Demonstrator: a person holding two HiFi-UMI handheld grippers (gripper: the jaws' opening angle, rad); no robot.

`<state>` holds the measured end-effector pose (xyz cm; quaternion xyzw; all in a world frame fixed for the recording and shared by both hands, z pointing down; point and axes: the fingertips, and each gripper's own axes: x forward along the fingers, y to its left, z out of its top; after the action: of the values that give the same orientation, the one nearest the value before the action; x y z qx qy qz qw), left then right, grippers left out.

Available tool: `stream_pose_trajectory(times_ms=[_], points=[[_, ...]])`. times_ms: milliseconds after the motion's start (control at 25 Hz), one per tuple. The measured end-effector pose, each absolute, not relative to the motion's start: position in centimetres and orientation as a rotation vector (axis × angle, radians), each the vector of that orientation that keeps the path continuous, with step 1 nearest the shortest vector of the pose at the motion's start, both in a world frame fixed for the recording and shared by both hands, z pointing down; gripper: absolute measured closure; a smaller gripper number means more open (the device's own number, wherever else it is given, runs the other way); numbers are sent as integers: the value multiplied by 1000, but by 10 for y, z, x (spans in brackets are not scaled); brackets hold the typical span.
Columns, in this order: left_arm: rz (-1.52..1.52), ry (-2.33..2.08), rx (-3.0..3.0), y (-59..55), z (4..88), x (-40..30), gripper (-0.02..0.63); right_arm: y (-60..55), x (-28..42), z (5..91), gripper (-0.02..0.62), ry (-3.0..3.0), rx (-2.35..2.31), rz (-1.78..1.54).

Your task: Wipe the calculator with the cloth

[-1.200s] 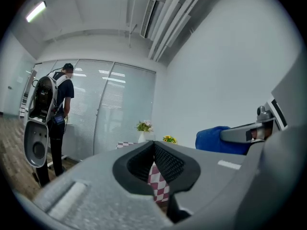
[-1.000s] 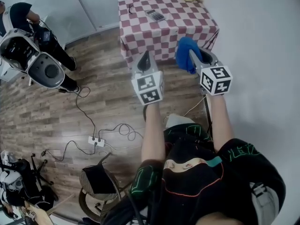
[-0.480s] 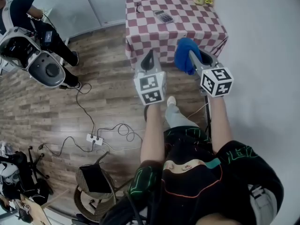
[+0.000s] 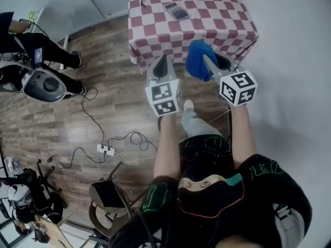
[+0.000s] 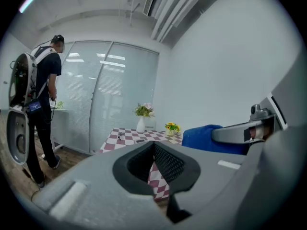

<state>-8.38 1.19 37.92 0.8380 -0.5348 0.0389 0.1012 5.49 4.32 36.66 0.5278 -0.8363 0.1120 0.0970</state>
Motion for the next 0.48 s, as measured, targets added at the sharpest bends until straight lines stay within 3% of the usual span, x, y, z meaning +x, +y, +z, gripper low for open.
stream_pose_trajectory(times_ms=[480], points=[[347, -1518, 2541, -110, 394, 3, 597, -79, 137, 397, 517, -2442, 1620, 496]])
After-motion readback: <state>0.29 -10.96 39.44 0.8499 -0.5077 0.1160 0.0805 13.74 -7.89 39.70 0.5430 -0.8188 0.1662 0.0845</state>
